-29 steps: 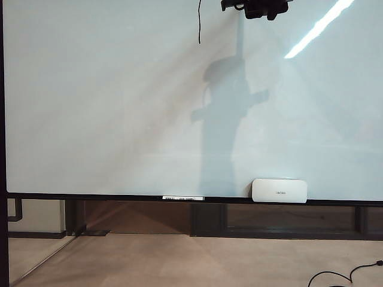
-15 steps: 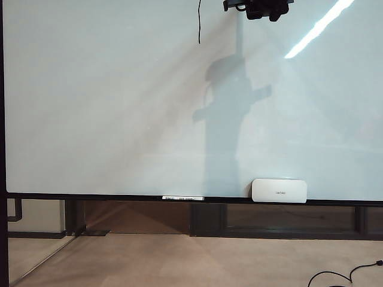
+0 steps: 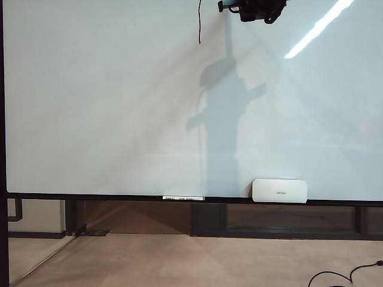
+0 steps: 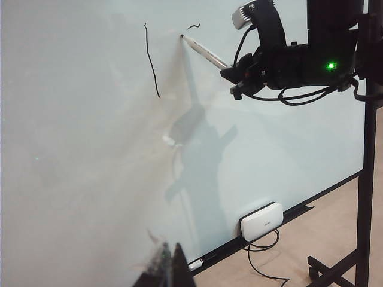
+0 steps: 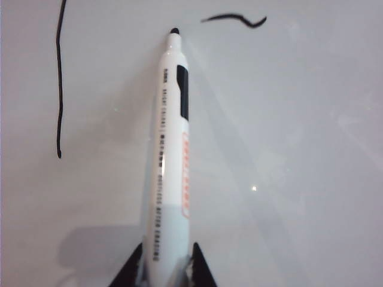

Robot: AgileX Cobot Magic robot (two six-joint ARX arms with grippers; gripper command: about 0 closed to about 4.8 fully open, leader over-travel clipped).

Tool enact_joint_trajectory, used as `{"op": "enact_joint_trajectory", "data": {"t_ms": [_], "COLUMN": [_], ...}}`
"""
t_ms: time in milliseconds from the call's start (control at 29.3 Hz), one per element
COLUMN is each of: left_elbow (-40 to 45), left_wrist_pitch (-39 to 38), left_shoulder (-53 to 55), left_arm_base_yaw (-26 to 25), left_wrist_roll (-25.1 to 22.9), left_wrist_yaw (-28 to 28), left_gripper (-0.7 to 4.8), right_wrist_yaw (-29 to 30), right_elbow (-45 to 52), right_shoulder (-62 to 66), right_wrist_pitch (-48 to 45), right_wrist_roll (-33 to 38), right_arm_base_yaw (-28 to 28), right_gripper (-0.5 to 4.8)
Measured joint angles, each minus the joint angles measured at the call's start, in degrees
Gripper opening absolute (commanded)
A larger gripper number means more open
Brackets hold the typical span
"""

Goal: Reach to the right to find the marker pen, pick it up, and write the number 16 on the whiteboard.

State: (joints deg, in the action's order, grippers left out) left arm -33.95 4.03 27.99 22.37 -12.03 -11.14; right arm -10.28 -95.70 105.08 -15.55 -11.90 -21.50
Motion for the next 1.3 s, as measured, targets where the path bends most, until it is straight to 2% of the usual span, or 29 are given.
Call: {"op": "enact_joint_trajectory", "data": {"t_ms": [854,1127,1298], "left_elbow": [0.00,-0.02,0.00], "left_wrist_pitch": [0.00,0.00,0.00], "left_shoulder": [0.02,0.02,0.02], "left_arm_base_yaw": [0.00,0.00,0.00], "left_wrist_roll": [0.00,0.00,0.00], "left_wrist_yaw": [0.87,0.90,0.92], "left_gripper": [-0.06,-0.06,-0.06], "right_wrist_yaw": [-2.80,1.07,1.20], "right_elbow": [0.07,0.07,0.04], "right_shoulder": [0.09,0.85,1.31], "right_wrist_pitch": [-2.56,-2.47,-2.45], "right_wrist_roll": [0.00,0.00,0.00], "right_arm_base_yaw": [-0.04,0.50,0.59], "right_gripper": [-0.05,-0.05,-0.05]}}
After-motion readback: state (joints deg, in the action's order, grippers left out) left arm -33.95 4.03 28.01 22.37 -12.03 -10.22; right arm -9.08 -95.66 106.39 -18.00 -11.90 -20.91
